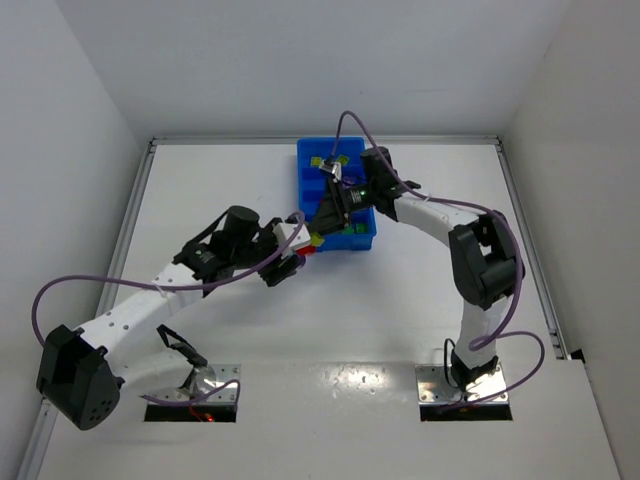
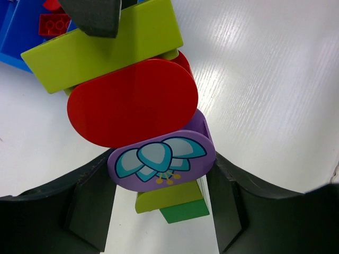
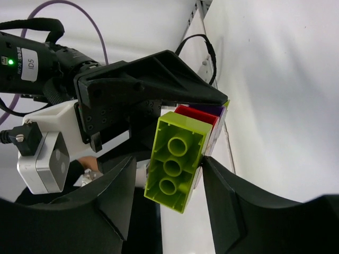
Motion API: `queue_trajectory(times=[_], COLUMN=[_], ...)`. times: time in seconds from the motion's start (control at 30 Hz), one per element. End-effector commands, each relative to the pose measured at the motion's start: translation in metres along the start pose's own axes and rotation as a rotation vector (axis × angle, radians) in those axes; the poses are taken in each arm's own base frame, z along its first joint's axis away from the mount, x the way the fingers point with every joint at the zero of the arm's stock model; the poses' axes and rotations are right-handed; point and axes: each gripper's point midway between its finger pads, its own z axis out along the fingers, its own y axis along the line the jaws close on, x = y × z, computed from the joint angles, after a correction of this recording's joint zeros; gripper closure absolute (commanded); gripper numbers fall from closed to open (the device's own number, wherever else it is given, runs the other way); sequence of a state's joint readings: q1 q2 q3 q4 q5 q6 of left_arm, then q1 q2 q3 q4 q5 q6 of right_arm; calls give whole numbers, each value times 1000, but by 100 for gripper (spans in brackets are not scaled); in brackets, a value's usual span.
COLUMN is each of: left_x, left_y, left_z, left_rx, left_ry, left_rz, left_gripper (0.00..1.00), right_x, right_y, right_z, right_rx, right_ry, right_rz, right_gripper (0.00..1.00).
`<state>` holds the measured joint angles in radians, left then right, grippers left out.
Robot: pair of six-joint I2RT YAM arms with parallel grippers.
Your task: Sort the legos into containers by color
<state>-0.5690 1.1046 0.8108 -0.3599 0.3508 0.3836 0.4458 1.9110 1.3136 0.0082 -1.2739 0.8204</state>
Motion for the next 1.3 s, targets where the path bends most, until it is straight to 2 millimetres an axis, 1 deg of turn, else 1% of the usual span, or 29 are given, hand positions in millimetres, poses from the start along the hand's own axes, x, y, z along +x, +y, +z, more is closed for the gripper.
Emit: queue_trajectory(times=[0.0,0.07,0.1,0.13,0.17,0.2,0.23,0.27,0.33,0.37,0.43,0.47,0.5,0.63,0.7,0.73,0.77,0.8,0.87,0.9,0.93,0.97,1.0,1.1,1.13,1.17,1.2,1.23,1.27], left_x=[-26,-26,-26,-26,-26,-23,-24,-24,-20,-20,-18,-17,-13,-7,3,3,6,6,9,13,12,19,19,26,29,31,28,29,31], left_y=[5,5,5,5,5,4,6,6,4,4,3,2,0,-5,-10,-10,-12,-12,-16,-18,-15,-18,-18,-9,-4,0,4,6,10], left_z=[0,0,0,0,0,1,1,1,2,2,1,-1,0,-6,-5,-5,-6,-6,-8,-7,-9,-8,-8,-11,-13,-14,-16,-17,-19], left_rx=[-8,-8,-8,-8,-8,-4,-16,-17,-12,-12,-12,-14,-10,-8,3,3,3,3,14,19,8,16,16,-23,-41,-59,-74,-81,-95], left_ry=[-67,-67,-67,-67,-67,-59,-63,-63,-55,-55,-55,-58,-50,-46,-24,-24,-24,-24,-22,-13,-19,-2,-2,11,13,19,5,6,8], left_rz=[31,31,31,31,31,28,30,30,18,18,18,19,16,14,-4,-4,-4,-4,-6,-10,-12,-19,-19,-62,-92,-108,-106,-124,-149], left_gripper=[70,70,70,70,70,70,70,70,70,70,70,70,70,70,70,70,70,70,70,70,70,70,70,72,72,72,72,72,72], right_x=[-4,0,2,3,4,4,6,3,0,-2,-8,-9,-13,-22,-33,-35,-39,-41,-48,-49,-53,-56,-62,-85,-98,-108,-117,-125,-145], right_y=[17,20,17,22,20,20,22,20,20,20,12,14,8,7,7,13,10,12,11,10,11,8,12,-6,-19,-17,-21,-35,-39], right_z=[4,7,7,6,6,6,5,1,-3,-8,-17,-21,-27,-46,-57,-58,-64,-64,-74,-74,-80,-80,-81,-89,-95,-94,-97,-97,-104], right_rx=[-55,-58,-57,-68,-68,-68,-68,-64,-55,-49,-20,-16,1,35,53,51,65,64,73,80,86,102,114,220,308,346,387,439,538], right_ry=[30,39,41,44,44,44,44,33,16,5,-26,-35,-55,-108,-143,-146,-166,-168,-192,-197,-210,-222,-232,-275,-307,-313,-326,-322,-371], right_rz=[-64,-65,-62,-83,-82,-82,-82,-89,-114,-116,-114,-124,-135,-142,-155,-173,-171,-180,-185,-184,-202,-210,-232,-265,-307,-331,-352,-379,-414], right_gripper=[47,54,62,67,70,78,83,91,98,100,100,100,100,100,100,100,100,100,100,100,100,100,100,100,100,100,100,100,100])
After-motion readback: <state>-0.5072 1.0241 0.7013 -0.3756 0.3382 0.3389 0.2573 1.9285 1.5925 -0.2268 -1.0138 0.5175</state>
